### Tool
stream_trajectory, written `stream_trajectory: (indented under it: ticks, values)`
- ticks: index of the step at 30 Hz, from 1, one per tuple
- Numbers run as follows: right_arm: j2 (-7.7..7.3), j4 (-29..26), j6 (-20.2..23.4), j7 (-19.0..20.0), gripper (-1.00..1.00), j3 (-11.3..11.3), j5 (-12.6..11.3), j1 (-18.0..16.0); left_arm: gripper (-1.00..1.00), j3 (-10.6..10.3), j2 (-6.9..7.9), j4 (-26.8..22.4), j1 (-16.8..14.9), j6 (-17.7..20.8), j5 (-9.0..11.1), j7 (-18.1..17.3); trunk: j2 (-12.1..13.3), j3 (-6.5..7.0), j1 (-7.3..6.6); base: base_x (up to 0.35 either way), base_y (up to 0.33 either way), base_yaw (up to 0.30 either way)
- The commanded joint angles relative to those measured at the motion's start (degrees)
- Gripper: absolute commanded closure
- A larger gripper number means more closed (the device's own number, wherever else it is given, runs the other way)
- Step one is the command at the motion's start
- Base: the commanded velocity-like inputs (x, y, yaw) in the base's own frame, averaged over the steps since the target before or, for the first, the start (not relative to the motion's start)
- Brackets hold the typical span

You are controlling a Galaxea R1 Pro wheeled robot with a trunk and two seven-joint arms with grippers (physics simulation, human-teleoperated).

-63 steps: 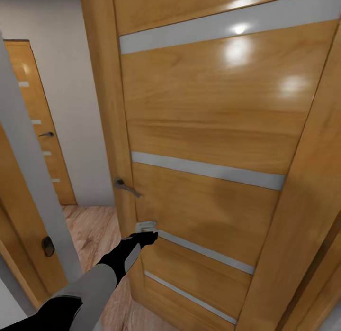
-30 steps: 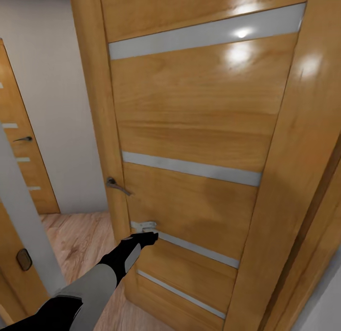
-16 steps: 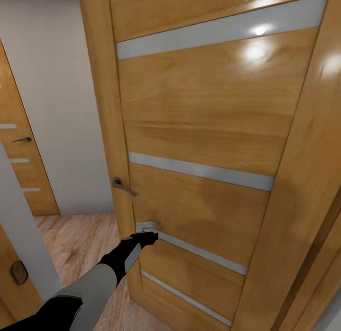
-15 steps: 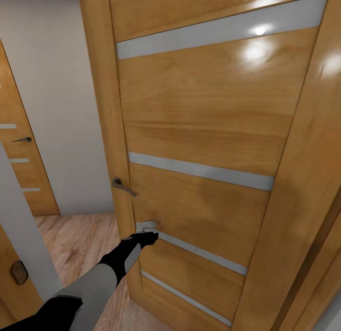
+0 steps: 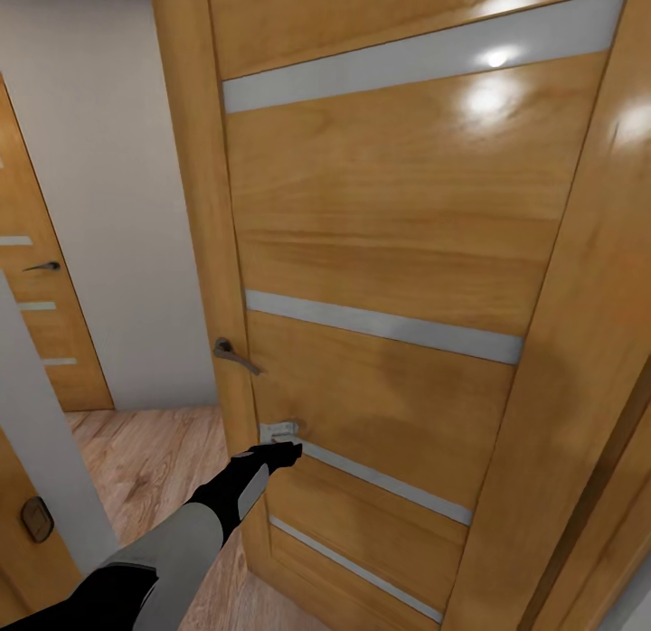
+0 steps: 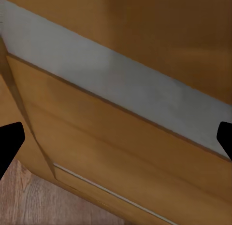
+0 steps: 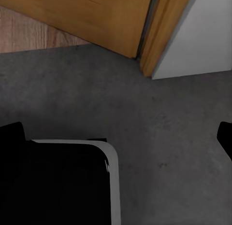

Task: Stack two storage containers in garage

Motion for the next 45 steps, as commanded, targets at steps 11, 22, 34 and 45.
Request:
stream_trajectory:
  ticks: [11,22,34,45]
  values:
    - [-0.04,-0.09,0.0,0.33,-1.0,0.39,-0.62,0.01,-1.0,-0.11,0.0,-0.17,-0.04,0.4,0.4,0.28,-0.04,-0.05,0.01,0.174,0.014,0.0]
    - [-0.04,-0.09,0.0,0.34,-1.0,0.39,-0.56,0.01,-1.0,-0.11,0.0,-0.17,-0.02,0.33,0.48,0.28,-0.04,-0.05,0.01,0.14,-0.013,0.0]
    - [-0.04,-0.09,0.0,0.34,-1.0,0.39,-0.53,0.02,-1.0,-0.11,0.0,-0.17,-0.03,0.39,0.4,0.3,-0.04,-0.05,0.01,0.11,-0.028,0.0]
    - [-0.04,-0.09,0.0,0.34,-1.0,0.39,-0.53,0.01,-1.0,-0.11,0.0,-0.17,-0.04,0.36,0.4,0.28,-0.04,-0.05,0.01,0.052,-0.018,0.0]
